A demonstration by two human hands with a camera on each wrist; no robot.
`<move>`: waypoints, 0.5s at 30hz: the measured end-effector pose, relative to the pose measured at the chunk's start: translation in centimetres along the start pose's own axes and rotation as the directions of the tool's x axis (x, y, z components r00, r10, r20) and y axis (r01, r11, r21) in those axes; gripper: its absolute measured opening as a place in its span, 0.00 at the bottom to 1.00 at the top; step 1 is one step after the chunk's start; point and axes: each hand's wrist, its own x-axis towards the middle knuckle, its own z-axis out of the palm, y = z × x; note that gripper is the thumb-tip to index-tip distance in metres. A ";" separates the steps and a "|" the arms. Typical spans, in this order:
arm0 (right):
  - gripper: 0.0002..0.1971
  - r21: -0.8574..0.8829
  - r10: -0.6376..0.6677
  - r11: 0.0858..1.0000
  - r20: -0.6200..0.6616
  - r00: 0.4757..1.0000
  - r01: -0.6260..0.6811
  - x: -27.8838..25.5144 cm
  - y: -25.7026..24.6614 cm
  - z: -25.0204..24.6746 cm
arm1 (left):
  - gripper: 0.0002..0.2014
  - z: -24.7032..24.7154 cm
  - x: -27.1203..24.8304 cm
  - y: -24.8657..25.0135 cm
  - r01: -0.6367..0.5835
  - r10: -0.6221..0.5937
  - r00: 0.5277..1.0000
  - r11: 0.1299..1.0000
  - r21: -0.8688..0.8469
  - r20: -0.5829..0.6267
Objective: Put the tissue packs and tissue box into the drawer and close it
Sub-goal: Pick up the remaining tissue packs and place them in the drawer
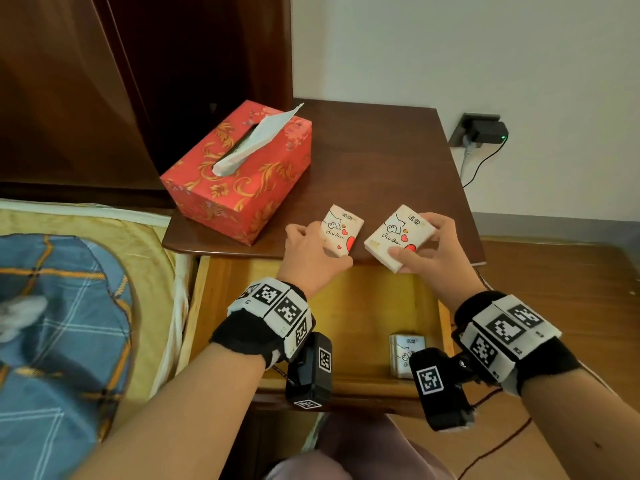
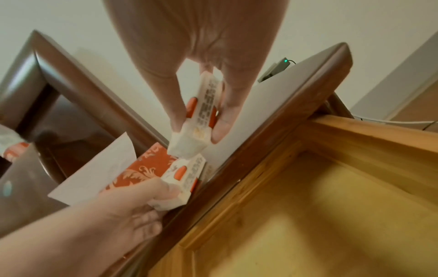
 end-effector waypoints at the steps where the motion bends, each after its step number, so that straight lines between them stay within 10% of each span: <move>1: 0.25 0.054 0.006 0.999 0.015 1.000 -0.006 -0.4 -0.3 -0.2 | 0.30 0.1 -0.3 0.1 -0.011 0.011 1.000 1.000 -0.009 0.018; 15: 0.10 0.283 0.139 0.946 0.086 0.987 -0.158 -3.0 -1.4 -0.8 | 0.34 2.0 -4.6 2.6 -0.193 0.224 0.971 0.938 -0.288 0.079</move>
